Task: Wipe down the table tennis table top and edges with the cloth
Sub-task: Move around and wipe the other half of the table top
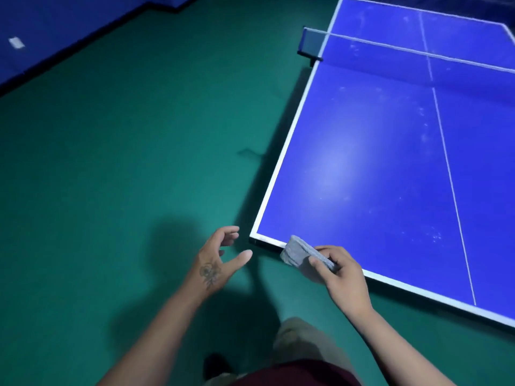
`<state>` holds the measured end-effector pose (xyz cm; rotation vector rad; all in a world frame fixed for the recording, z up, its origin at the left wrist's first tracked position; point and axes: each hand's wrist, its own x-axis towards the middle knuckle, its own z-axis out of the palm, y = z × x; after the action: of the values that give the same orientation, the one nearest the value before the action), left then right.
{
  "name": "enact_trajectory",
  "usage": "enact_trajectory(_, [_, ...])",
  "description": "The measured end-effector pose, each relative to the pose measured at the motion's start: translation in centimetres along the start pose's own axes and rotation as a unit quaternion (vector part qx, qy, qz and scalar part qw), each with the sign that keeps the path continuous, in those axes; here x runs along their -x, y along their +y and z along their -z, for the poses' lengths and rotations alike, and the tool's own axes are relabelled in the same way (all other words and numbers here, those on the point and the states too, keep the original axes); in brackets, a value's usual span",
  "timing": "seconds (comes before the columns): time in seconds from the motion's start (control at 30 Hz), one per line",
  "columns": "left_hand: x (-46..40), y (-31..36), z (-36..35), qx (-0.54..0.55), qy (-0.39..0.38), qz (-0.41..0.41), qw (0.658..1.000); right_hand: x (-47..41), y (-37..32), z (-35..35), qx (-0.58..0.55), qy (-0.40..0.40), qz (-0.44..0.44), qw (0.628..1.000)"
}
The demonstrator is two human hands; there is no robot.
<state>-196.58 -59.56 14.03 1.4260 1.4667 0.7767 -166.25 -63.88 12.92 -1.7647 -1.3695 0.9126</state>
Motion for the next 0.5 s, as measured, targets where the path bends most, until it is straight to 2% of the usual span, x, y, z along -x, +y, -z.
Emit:
enact_trajectory(0.23, [-12.2, 1.2, 2.2, -0.021, -0.121, -0.038, 0.992, -4.9, -2.3, -3.0, 0.007, 0.068, -0.066, 0.995])
enact_trajectory(0.5, [-27.3, 3.5, 3.0, -0.082, -0.219, -0.048, 0.971, -17.3, -2.9, -6.6, -0.061, 0.128, -0.130, 0.981])
